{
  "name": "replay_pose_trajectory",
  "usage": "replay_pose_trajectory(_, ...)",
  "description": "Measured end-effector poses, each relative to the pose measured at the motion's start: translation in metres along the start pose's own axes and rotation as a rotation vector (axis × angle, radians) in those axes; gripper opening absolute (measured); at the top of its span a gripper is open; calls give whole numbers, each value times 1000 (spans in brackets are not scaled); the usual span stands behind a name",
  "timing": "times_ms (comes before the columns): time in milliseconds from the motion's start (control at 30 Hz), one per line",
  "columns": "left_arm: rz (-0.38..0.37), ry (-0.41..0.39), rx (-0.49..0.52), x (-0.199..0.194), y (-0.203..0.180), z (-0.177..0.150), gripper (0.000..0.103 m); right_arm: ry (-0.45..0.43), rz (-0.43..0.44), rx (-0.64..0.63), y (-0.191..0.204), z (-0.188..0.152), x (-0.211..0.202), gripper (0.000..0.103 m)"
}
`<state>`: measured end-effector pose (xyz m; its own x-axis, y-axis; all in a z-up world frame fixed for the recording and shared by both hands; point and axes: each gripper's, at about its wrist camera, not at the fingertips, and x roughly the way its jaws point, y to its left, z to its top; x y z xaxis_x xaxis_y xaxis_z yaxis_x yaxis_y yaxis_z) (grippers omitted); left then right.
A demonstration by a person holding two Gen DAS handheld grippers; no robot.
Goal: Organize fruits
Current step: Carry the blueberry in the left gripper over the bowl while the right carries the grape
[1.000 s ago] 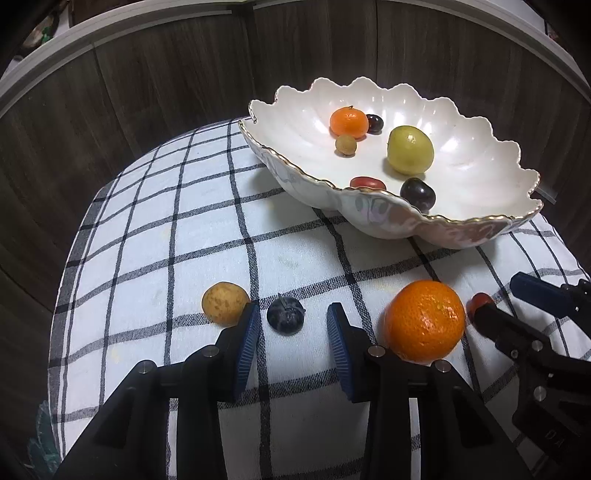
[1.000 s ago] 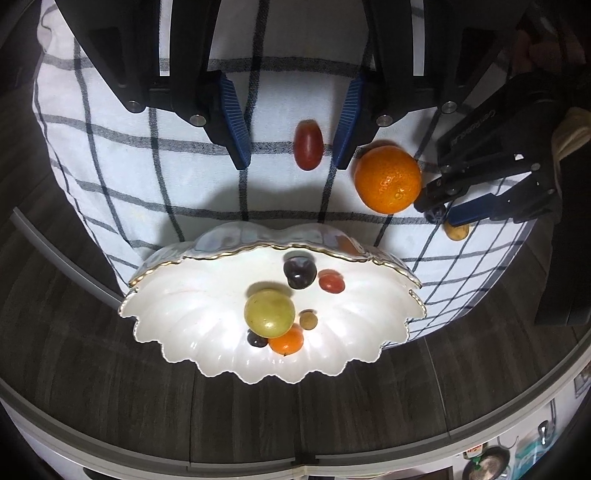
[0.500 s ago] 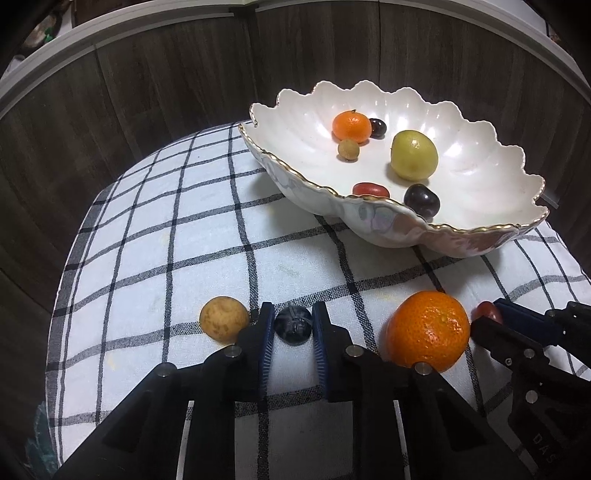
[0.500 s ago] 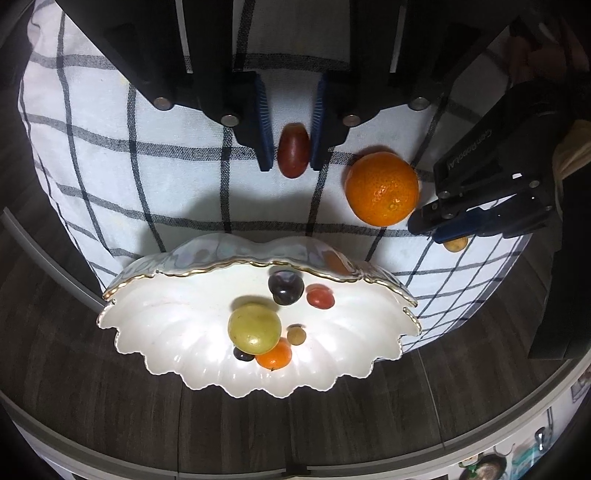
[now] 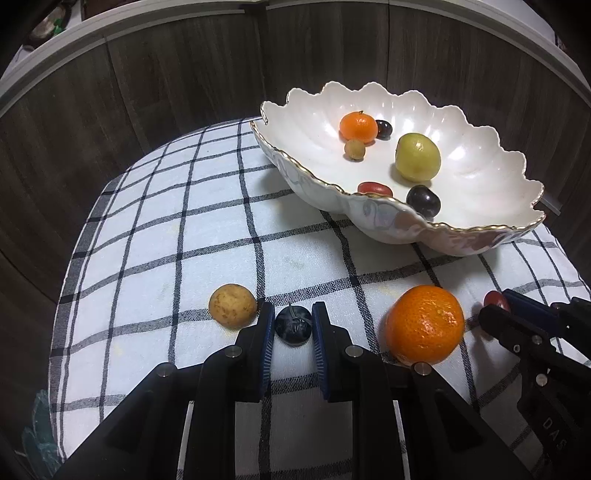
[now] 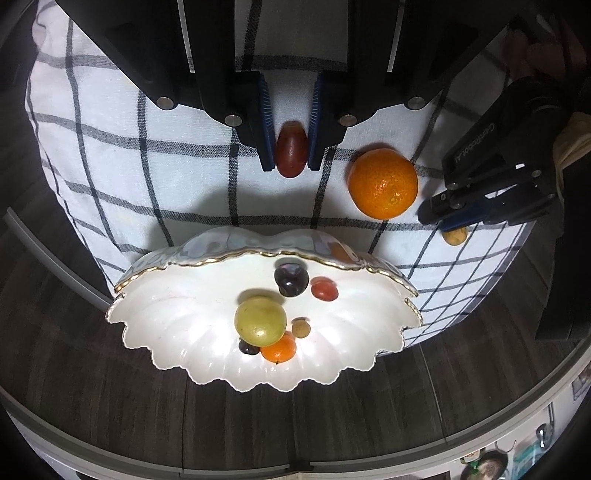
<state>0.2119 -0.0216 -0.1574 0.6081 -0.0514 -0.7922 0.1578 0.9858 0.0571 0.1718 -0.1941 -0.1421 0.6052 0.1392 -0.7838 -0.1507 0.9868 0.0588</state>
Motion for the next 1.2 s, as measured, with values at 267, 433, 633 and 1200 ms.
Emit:
replay_pose_trajectory(267, 3, -28, -1, -18, -1, 2, 21, -33, -3, 2, -2, 3, -16, 19)
replay_pose_trajectory(433, 5, -47, -4, -31, -1, 4, 21, -60, -5, 10, -5, 6, -27, 19)
replay_pose_trajectory(633, 5, -70, -4, -45, -2, 9, 21, -93, -9, 15, -7, 11, -39, 19)
replay_pose_trajectory(1200, -15, -118, -2, -63, -9, 40, 21, -167, -35, 38, -27, 41, -56, 19)
